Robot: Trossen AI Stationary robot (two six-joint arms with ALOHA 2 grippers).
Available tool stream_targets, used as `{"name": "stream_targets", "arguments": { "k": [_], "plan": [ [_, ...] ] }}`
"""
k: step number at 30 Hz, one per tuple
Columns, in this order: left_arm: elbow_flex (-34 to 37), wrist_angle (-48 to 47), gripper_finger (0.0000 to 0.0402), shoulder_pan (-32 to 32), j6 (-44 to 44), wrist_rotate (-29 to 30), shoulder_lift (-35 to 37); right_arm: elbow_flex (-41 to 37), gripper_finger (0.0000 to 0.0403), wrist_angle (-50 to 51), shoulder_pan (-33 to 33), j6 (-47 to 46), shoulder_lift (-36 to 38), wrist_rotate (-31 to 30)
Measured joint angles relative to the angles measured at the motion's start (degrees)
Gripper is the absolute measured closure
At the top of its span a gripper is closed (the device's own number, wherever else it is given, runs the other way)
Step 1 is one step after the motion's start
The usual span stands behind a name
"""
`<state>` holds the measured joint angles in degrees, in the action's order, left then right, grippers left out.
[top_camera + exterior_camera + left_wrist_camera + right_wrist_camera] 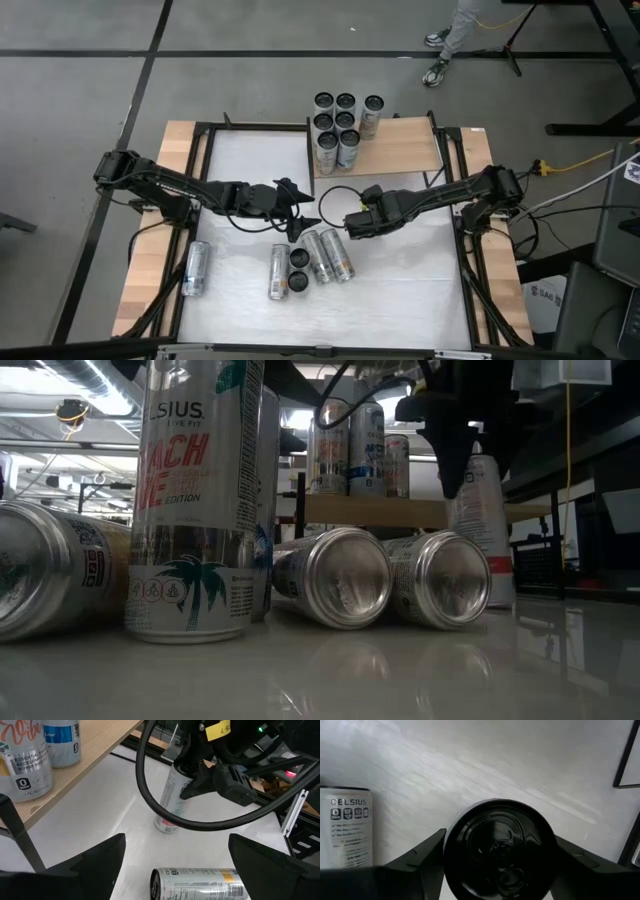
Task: Place canned beverage on shelf
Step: Put the pink soda can on the shelf aligned with the other pink soda can
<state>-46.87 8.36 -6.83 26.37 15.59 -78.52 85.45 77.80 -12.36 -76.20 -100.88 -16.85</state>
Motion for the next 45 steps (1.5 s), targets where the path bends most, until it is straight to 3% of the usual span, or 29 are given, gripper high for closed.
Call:
{"name": "stream_targets", "arguments": {
  "k": [4, 15, 26, 31, 35, 45],
  "plan": [
    [0.0, 0.0, 0.0053, 0.0, 0.0, 0.0, 0.0, 0.0, 0.013, 0.1, 0.0, 0.1, 0.0, 0.4],
    [0.0, 0.0, 0.0053, 0.0, 0.0, 0.0, 0.0, 0.0, 0.002, 0.3, 0.0, 0.3, 0.0, 1.5],
    [0.0, -0.3, 0.0053, 0.0, 0.0, 0.0, 0.0, 0.0, 0.0009, 3.6, 0.0, 8.6, 3.1, 1.3],
    [0.0, -0.4, 0.0053, 0.0, 0.0, 0.0, 0.0, 0.0, 0.0009, 3.7, 0.0, 17.5, 6.3, 1.3],
    [0.0, -0.4, 0.0053, 0.0, 0.0, 0.0, 0.0, 0.0, 0.0009, 3.4, 0.0, 30.2, 8.4, 2.1],
    [0.0, -0.4, 0.0053, 0.0, 0.0, 0.0, 0.0, 0.0, 0.0009, 2.4, 0.0, 60.8, 9.8, 10.9]
  ]
}}
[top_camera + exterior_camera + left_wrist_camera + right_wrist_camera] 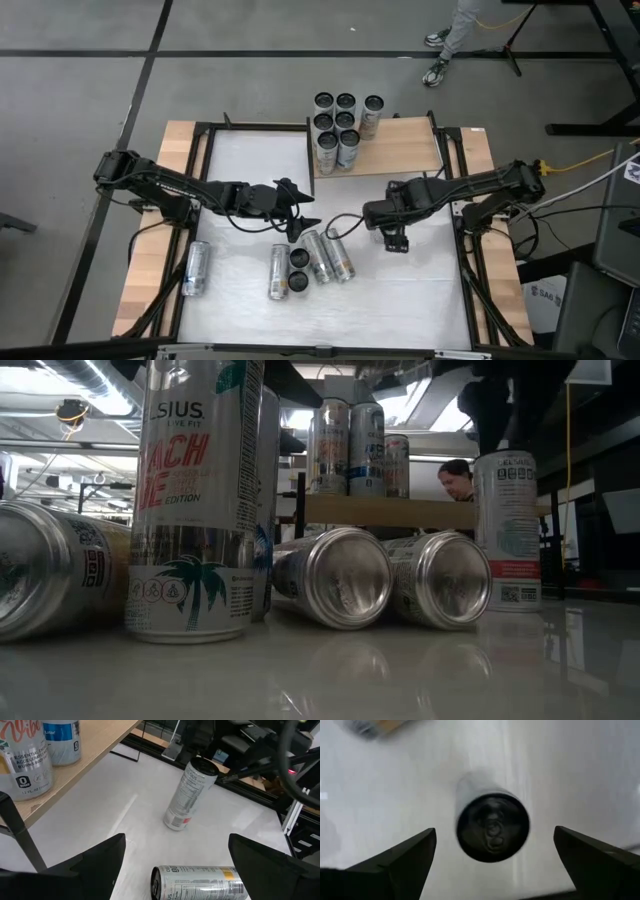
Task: Place canned beverage on shelf
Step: Put the pink soda can on the shelf aligned with the other pink soda can
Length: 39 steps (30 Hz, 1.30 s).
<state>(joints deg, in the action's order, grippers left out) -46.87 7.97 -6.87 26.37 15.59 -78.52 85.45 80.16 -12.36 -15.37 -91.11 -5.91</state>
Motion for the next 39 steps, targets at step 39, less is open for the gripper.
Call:
{"name": "stream_targets", "arguments": {
  "k": [39],
  "plan": [
    [0.0, 0.0, 0.0052, 0.0, 0.1, 0.0, 0.0, -6.0, 0.0009, -4.3, 0.0, 48.8, -0.3, -0.1]
  ]
}}
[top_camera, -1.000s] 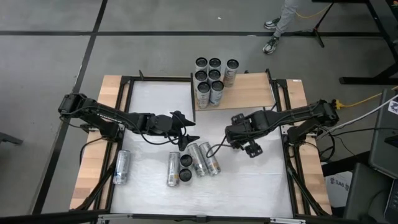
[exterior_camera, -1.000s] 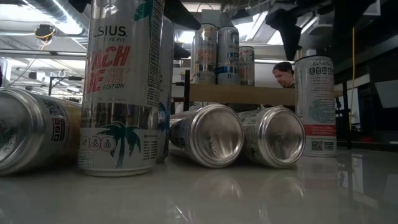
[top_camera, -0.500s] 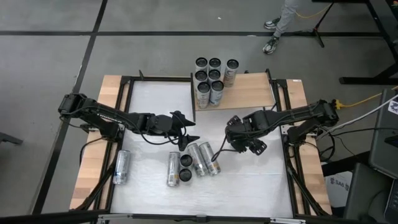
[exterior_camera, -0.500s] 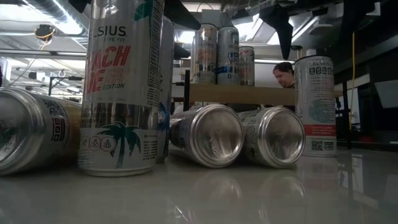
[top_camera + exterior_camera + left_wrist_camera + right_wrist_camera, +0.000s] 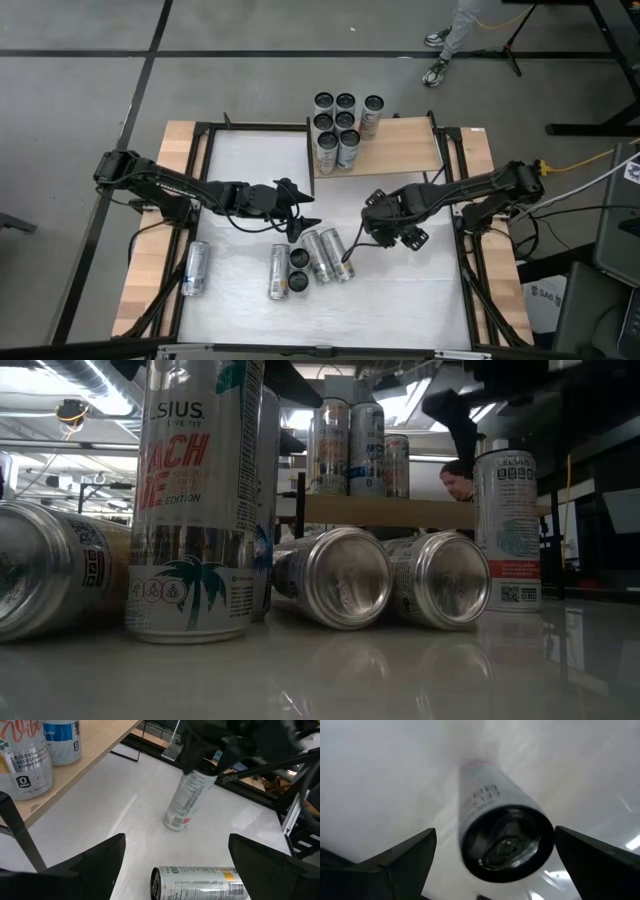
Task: Place canned beverage on shelf
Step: Put the pink soda can on the shelf aligned with the other pink soda can
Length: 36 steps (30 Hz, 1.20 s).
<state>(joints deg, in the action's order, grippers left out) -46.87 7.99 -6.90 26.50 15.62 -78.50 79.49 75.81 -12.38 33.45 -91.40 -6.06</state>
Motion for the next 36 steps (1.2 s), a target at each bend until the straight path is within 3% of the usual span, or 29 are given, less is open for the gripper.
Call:
{"name": "stream_targets", "arguments": {
  "k": [3, 11, 23, 28, 36],
  "plan": [
    [0.0, 0.0, 0.0052, 0.0, 0.0, 0.0, 0.0, -1.9, 0.0009, -1.4, 0.0, -0.6, -0.1, -2.7],
    [0.0, 0.0, 0.0052, 0.0, -0.1, 0.5, 0.0, -2.4, 0.0021, -4.0, 0.0, -0.9, 0.0, -2.9],
    [0.0, 0.0, 0.0053, 0.0, -0.1, 0.5, 0.0, -2.3, 0.0149, -3.7, 0.0, -5.8, 0.0, -1.9],
    [0.0, 0.0, 0.0053, 0.0, 0.0, 0.5, 0.0, -2.3, 0.0162, -3.5, 0.0, -17.6, 0.1, -1.9],
    [0.0, 0.0, 0.0053, 0.0, -0.1, 0.5, 0.0, -2.3, 0.0136, -3.2, 0.0, -46.2, 0.1, -2.1]
  ]
}}
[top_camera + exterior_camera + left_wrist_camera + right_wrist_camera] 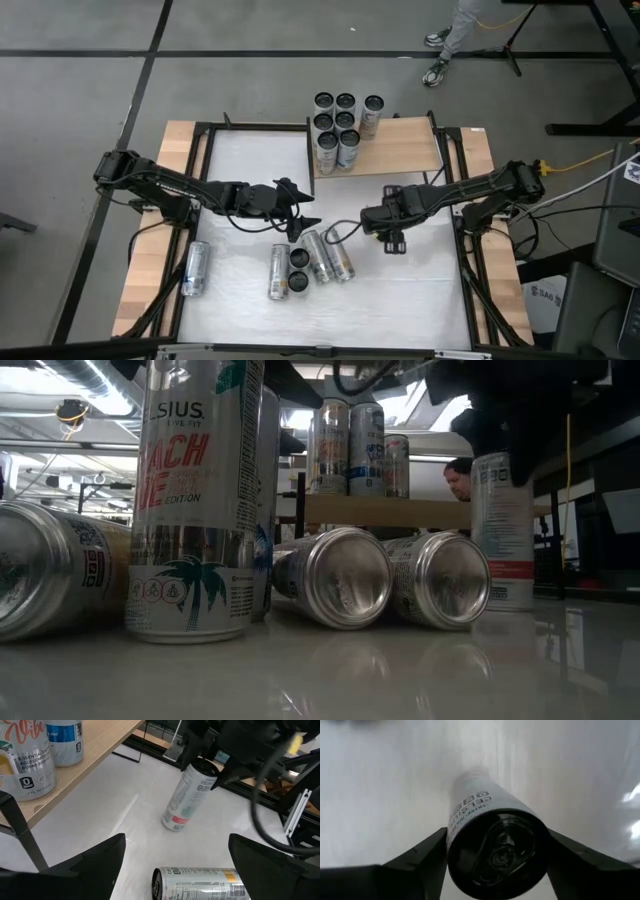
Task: Place canned beverage on shelf
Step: Put the pink soda can on the shelf aligned with the other pink soda can
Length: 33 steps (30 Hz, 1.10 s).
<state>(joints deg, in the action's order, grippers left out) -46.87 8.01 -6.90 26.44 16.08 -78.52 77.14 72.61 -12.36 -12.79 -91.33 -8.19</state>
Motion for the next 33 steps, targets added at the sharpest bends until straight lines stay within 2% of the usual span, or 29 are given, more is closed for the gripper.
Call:
{"name": "stream_targets", "arguments": {
  "k": [6, 10, 13, 17, 33],
  "plan": [
    [0.0, 0.0, 0.0053, 0.0, 0.0, 0.0, 0.0, 0.1, 0.0151, 3.6, 0.0, -24.5, 0.0, 1.7],
    [0.0, 0.0, 0.0053, 0.0, 0.0, 0.0, 0.0, 0.1, 0.0142, 5.5, 0.0, -39.8, 0.0, 4.3],
    [0.0, 0.0, 0.0053, 0.0, 0.0, 0.0, 0.0, 0.1, 0.0133, 6.0, 0.0, -47.6, 0.0, 5.3],
    [0.0, 0.0, 0.0053, 0.0, 0.0, 0.0, 0.0, 0.1, 0.0132, 5.7, 0.0, -51.8, 0.0, 5.3],
    [0.0, 0.0, 0.0053, 0.0, 0.0, 0.0, 0.0, 0.0, 0.013, 5.2, 0.0, -51.5, 0.0, 4.8]
  ]
}}
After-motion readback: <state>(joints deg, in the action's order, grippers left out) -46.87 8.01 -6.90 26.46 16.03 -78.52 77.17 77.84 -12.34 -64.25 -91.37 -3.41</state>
